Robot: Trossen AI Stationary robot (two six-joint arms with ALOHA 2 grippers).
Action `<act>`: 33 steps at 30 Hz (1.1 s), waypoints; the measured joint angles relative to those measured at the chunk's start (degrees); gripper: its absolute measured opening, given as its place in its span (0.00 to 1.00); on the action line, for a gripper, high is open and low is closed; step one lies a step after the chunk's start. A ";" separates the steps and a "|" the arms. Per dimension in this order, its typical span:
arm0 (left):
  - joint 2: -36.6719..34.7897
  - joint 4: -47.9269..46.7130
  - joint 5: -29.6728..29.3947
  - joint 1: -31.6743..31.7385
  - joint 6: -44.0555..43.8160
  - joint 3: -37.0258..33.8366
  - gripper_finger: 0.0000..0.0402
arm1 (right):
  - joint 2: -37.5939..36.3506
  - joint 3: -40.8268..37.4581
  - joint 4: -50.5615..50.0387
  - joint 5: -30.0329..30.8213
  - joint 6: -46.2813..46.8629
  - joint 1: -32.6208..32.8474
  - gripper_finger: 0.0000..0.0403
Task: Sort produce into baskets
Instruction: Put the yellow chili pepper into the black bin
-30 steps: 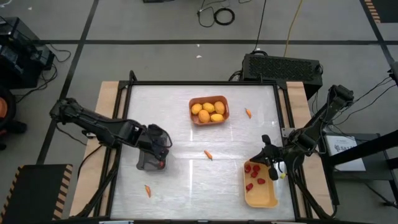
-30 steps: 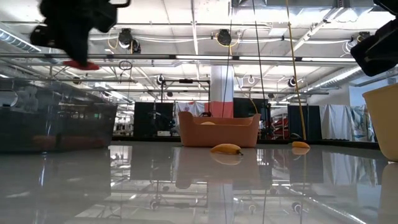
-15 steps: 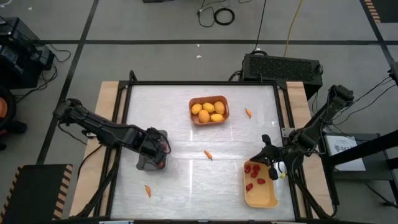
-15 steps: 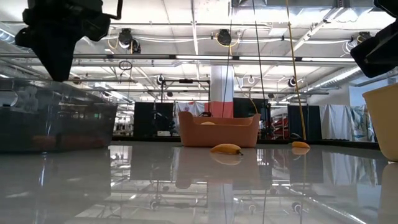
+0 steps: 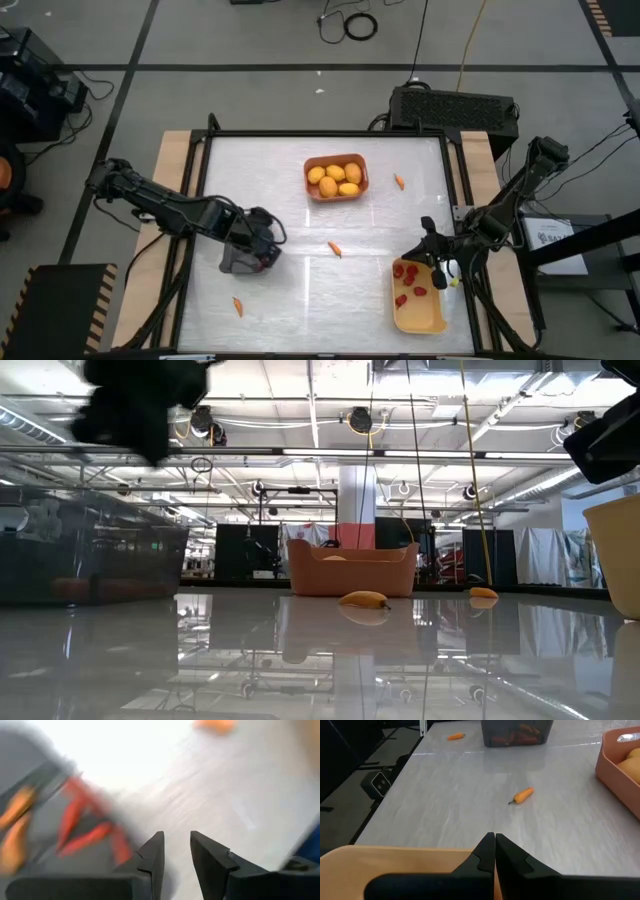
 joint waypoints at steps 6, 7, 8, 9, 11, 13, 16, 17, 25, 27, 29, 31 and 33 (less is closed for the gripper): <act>0.00 16.63 -5.07 1.00 11.01 0.00 0.25 | 0.00 0.00 0.13 0.00 1.78 0.00 0.01; 0.00 19.29 -4.95 1.12 12.76 0.00 0.25 | 0.00 0.00 0.13 -0.01 1.93 0.00 0.01; 0.00 22.09 -4.01 1.22 14.55 0.00 0.25 | 0.00 -0.01 0.13 0.00 1.95 0.01 0.01; 0.00 24.93 -2.48 1.20 16.35 0.00 0.25 | 0.00 0.00 0.13 0.00 1.98 0.04 0.01; 0.00 30.21 0.01 0.65 18.77 0.00 0.25 | 0.00 -0.01 0.13 -0.01 1.98 0.04 0.01; 0.00 34.72 1.14 -0.72 19.98 0.00 0.25 | 0.00 0.01 0.13 0.00 1.98 0.04 0.01; 0.00 39.08 1.29 -3.63 20.90 0.00 0.25 | 0.00 -0.01 0.13 0.00 1.97 0.04 0.01; 0.00 39.53 1.29 -4.87 20.50 0.00 0.25 | 0.00 -0.01 0.13 0.00 1.96 0.04 0.01; 0.59 32.90 -1.46 -15.70 -3.89 0.20 0.25 | 0.00 -0.01 0.06 0.00 1.36 0.05 0.01; 1.68 31.02 -1.51 -18.46 -12.37 0.22 0.24 | 0.00 0.00 0.05 0.01 0.69 0.04 0.01; 3.05 29.85 -0.58 -20.99 -21.52 0.23 0.22 | 0.00 -0.01 0.04 0.02 0.26 0.06 0.01; 4.68 29.16 1.62 -23.36 -31.38 0.28 0.21 | 0.00 0.01 0.04 0.05 -0.13 0.04 0.01; 6.40 27.88 3.62 -25.53 -40.32 0.28 0.20 | 0.02 -0.01 0.04 0.26 -0.97 0.04 0.01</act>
